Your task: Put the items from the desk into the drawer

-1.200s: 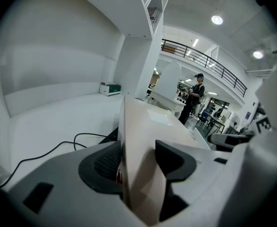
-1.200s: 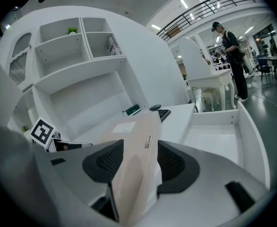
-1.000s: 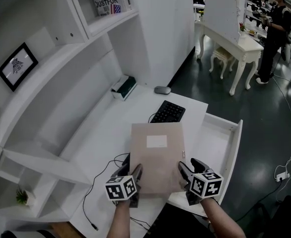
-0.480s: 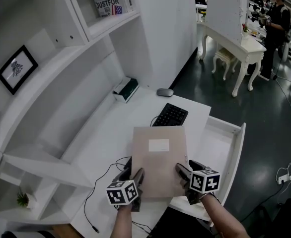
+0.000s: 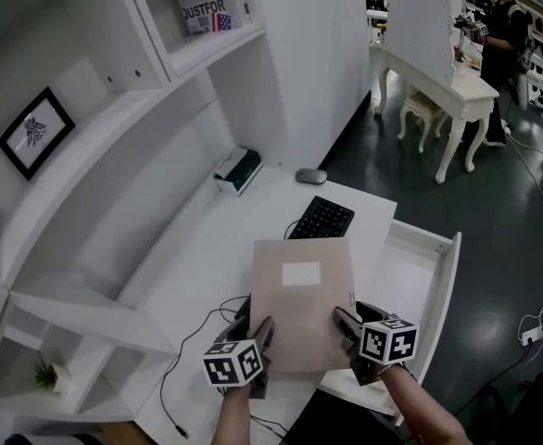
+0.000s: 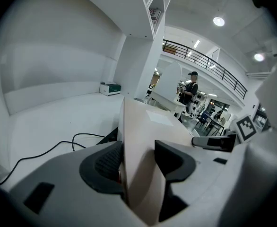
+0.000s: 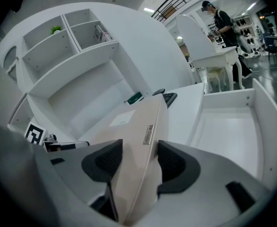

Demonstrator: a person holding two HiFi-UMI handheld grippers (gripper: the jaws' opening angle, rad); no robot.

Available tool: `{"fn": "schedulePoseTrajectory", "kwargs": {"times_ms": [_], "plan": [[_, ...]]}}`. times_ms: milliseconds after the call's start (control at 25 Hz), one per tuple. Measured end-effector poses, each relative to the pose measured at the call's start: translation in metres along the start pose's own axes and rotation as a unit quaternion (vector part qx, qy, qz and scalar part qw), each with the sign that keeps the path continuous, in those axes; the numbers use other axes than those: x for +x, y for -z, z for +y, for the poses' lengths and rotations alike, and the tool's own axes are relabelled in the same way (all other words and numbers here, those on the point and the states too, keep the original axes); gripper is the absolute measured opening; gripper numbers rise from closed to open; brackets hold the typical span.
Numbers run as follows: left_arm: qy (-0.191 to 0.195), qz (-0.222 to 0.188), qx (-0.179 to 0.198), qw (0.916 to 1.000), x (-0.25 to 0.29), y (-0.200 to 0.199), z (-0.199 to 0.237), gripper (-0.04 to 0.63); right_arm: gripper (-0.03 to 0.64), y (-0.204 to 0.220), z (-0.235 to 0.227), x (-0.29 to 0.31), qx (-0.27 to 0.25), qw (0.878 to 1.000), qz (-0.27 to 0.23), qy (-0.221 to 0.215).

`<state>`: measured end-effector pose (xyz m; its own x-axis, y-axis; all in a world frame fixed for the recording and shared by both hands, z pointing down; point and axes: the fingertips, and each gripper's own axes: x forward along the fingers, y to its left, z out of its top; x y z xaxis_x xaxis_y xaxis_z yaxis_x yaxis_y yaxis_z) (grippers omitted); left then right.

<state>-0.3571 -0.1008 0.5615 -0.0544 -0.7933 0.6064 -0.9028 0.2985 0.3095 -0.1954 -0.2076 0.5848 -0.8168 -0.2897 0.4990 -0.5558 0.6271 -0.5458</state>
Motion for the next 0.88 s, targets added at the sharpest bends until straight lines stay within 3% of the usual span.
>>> {"fn": "schedulePoseTrajectory", "kwargs": {"times_ms": [400,880], "plan": [[0.03,-0.011,0.022,0.9993,-0.01,-0.004,-0.026,0.213,0.229,-0.005,0.0,-0.037,0.001,0.999,-0.034,0.022],[0.1,-0.016,0.071,0.9923,-0.018,0.001,-0.102,0.213,0.224,-0.002,-0.022,-0.127,0.015,0.992,-0.096,0.079]]}}
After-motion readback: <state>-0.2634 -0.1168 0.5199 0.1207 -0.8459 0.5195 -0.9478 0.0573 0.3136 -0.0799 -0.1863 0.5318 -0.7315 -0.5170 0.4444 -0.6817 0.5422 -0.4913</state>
